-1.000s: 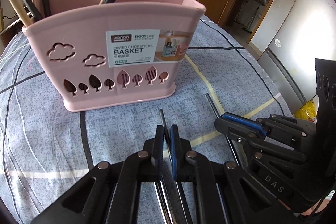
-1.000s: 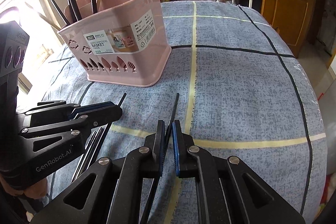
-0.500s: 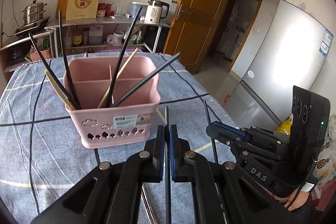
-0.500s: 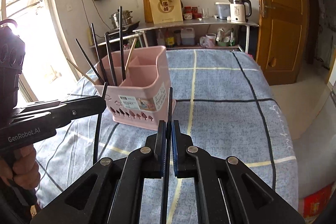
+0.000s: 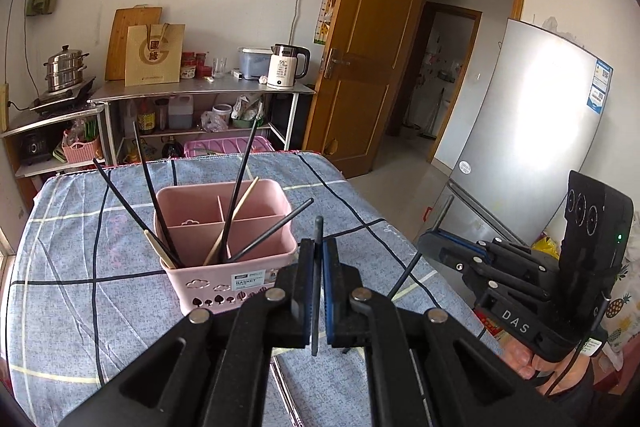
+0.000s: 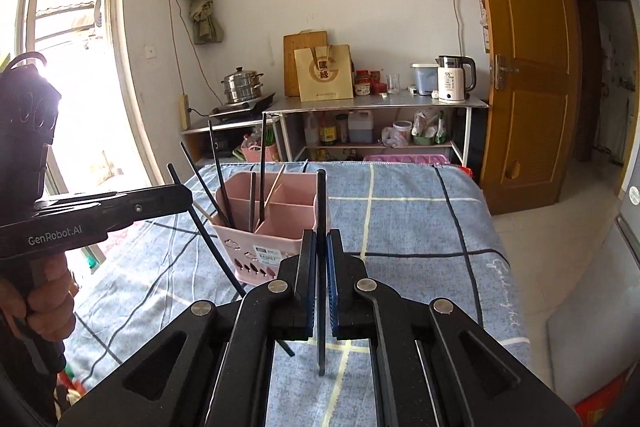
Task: Organize utensils
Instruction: 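Lift both metal chopsticks and lower them into the pink basket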
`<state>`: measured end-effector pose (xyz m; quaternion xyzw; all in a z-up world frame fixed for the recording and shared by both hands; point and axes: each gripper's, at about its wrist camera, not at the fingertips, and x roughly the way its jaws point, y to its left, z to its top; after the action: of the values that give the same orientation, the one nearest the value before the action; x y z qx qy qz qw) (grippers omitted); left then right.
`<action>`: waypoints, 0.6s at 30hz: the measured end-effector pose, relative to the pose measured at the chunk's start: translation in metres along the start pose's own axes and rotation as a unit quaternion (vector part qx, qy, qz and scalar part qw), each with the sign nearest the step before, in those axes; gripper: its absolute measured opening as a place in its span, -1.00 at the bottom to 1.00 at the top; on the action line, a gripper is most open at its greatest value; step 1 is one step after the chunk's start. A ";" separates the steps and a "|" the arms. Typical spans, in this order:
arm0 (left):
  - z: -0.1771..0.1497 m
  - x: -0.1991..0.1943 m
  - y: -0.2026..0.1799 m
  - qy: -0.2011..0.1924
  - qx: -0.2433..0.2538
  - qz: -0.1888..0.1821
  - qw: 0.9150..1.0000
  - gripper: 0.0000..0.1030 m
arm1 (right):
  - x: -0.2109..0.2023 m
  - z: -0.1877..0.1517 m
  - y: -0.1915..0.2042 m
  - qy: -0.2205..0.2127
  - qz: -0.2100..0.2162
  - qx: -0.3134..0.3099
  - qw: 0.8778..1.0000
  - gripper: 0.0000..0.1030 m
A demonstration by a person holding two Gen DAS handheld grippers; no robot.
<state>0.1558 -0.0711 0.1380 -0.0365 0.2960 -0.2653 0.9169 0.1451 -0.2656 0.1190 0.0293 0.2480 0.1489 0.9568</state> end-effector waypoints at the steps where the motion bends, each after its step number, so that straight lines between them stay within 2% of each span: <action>1: 0.001 -0.001 0.000 0.000 0.001 0.001 1.000 -0.91 | -0.001 0.001 0.000 -0.002 0.000 0.000 1.000 -0.91; 18: 0.010 -0.028 0.018 -0.007 0.003 0.014 1.000 -0.91 | -0.004 0.013 0.011 -0.015 0.022 -0.013 1.000 -0.91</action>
<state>0.1509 -0.0425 0.1572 -0.0319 0.2891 -0.2527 0.9228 0.1444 -0.2559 0.1336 0.0246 0.2308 0.1722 0.9573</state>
